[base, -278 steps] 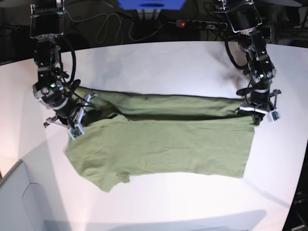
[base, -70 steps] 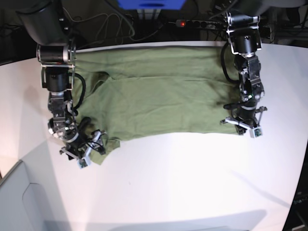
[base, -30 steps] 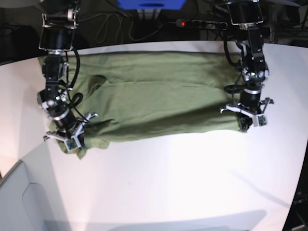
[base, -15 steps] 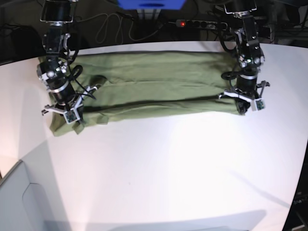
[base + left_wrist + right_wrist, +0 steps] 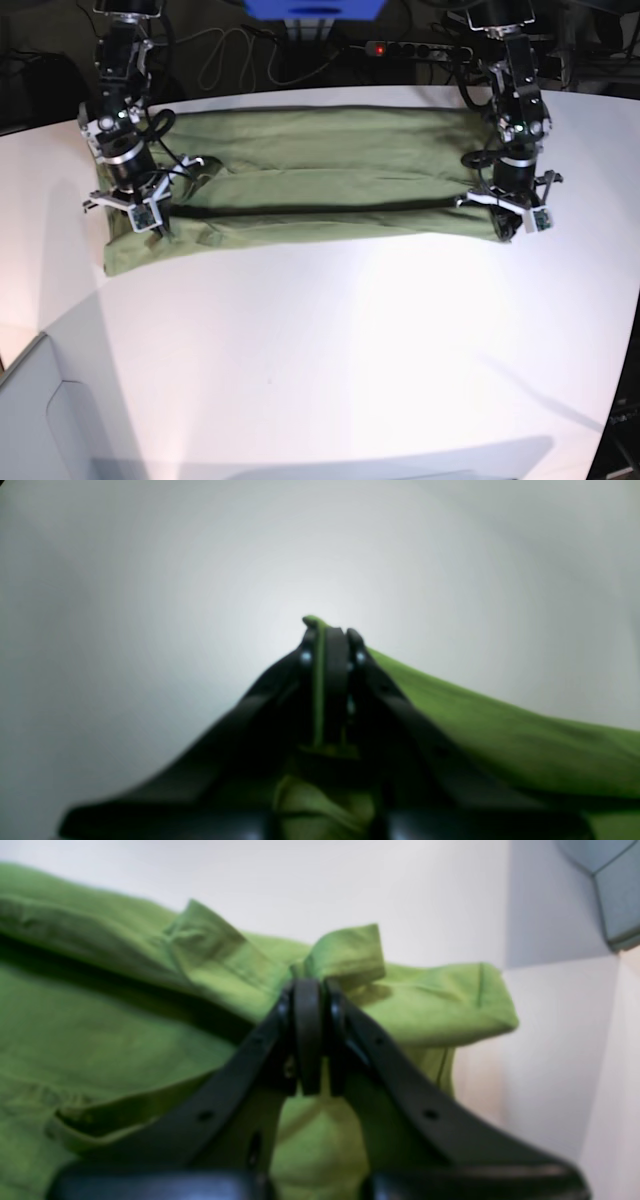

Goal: Fold the T-shirt properly
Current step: 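Grasp the hem and fold it toward the collar with both grippers, then open the left gripper and release the hem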

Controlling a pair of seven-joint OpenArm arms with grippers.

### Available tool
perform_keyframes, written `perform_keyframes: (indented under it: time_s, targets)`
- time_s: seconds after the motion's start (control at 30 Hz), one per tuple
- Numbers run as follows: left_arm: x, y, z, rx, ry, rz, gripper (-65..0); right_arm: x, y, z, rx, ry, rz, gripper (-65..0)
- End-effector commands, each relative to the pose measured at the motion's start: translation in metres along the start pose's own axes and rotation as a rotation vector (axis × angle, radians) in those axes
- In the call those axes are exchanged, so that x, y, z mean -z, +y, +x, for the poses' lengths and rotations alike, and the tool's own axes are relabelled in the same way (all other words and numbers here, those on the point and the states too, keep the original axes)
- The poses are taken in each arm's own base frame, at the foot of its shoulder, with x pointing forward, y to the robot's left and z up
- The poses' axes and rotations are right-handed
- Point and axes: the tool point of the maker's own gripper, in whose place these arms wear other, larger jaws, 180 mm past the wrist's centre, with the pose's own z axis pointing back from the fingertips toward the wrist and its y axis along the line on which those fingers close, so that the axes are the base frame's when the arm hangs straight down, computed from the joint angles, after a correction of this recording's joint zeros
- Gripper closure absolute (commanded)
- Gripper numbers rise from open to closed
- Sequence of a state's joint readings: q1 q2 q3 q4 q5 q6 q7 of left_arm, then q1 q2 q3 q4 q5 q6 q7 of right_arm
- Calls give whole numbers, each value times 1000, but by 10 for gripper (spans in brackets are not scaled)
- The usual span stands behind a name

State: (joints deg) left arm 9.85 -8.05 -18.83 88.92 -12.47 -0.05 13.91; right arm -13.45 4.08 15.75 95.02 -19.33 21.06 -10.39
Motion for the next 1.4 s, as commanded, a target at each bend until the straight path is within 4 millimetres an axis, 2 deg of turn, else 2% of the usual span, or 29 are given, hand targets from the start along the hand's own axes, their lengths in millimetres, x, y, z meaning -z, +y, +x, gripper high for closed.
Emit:
perform_keyframes:
  time_s: [0.0, 0.27, 0.43, 0.53, 0.73, 0.97, 1.03, 1.07, 1.13, 1.23, 1.3, 1.37]
  targets:
    - [0, 0, 17, 6, -54, -2, -7, 0, -5, 12, 3, -45, -15, 0]
    - [-1, 1, 19, 9, -58, -1, -7, -2, -2, 2, 12, -23, -7, 0]
    - [-17, -7, 33, 34, -101, -20, -7, 1, -1, -6, 18, -3, -1, 0]
    - [-23, -7, 35, 40, -107, -22, -7, 2, -1, -7, 20, -2, 0, 0]
    - [-27, -2, 17, 43, -62, -14, -7, 3, -3, -4, 19, -6, -4, -1]
    - [-21, 2, -5, 34, 1, -7, -15, 4, -2, -3, 21, -8, -2, -1]
    - [-21, 2, -6, 32, 4, -5, -68, 4, -2, -3, 21, -6, -2, -2]
    - [-23, 3, -5, 31, 3, -1, -115, 4, -2, -3, 21, -6, -2, -9]
    - [-26, 1, -7, 38, 7, -9, -223, 4, -2, -3, 21, -6, -2, -65]
    - [-35, 0, 2, 50, -23, -12, -333, 2, -2, -2, 17, -8, -3, -171]
    - [-39, -1, 9, 55, -41, -15, -350, 1, -4, 1, 11, -16, -7, -226]
    - [-40, 3, 13, 54, -51, 0, -340, -1, -4, 5, 7, -28, -11, -260]
